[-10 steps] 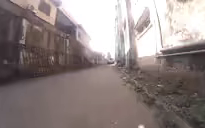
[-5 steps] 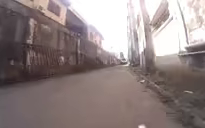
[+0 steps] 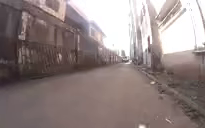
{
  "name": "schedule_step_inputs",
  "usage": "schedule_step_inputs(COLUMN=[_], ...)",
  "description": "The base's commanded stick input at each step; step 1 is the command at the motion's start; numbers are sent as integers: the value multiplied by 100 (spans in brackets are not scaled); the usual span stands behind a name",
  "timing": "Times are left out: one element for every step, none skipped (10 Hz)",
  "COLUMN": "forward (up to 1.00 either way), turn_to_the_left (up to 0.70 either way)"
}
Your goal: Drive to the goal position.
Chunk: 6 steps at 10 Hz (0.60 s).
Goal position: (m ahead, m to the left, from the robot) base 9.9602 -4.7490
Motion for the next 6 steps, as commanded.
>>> schedule_step_inputs(forward=[100,100,100,100,100,100], turn_to_the_left=[0,0,0,0,0,0])
